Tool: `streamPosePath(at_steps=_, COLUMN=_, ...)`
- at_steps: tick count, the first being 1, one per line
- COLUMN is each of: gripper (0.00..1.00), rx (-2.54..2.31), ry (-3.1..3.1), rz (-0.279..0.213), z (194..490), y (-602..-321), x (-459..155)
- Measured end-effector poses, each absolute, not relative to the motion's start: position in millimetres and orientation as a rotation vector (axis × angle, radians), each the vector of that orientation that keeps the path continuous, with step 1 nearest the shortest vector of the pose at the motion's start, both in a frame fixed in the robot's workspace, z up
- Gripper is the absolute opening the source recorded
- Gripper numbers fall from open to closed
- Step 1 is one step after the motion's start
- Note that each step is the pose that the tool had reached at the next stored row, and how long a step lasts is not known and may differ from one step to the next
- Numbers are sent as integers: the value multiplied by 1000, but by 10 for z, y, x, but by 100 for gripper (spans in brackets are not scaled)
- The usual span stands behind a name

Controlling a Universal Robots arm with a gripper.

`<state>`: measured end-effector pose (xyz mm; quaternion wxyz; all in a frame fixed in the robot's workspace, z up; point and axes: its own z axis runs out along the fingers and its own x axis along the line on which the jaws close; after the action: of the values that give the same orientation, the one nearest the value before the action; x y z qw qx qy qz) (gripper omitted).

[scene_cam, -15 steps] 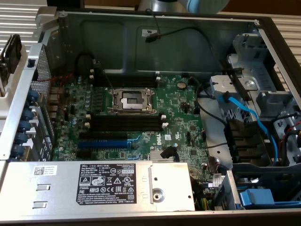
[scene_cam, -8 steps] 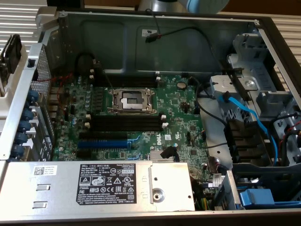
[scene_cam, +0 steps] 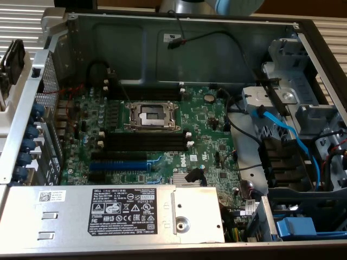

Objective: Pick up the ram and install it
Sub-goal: 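Pick up the ram and move it above insertion slot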

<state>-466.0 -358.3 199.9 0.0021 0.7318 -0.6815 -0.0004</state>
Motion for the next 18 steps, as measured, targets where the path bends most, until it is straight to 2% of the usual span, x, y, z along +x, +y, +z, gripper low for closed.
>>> streamPosePath(at_steps=6, gripper=21, rx=2296, ry=-2138, rz=-1, z=1994, y=-3585, x=-4664)
streamPosePath(at_steps=8, gripper=13, rx=2296, ry=-2138, rz=-1, z=1991, y=-3584, x=-4665)
streamPosePath(at_steps=18, gripper=13, rx=2296, ry=-2138, rz=-1, z=1979, y=-3579, x=-4666)
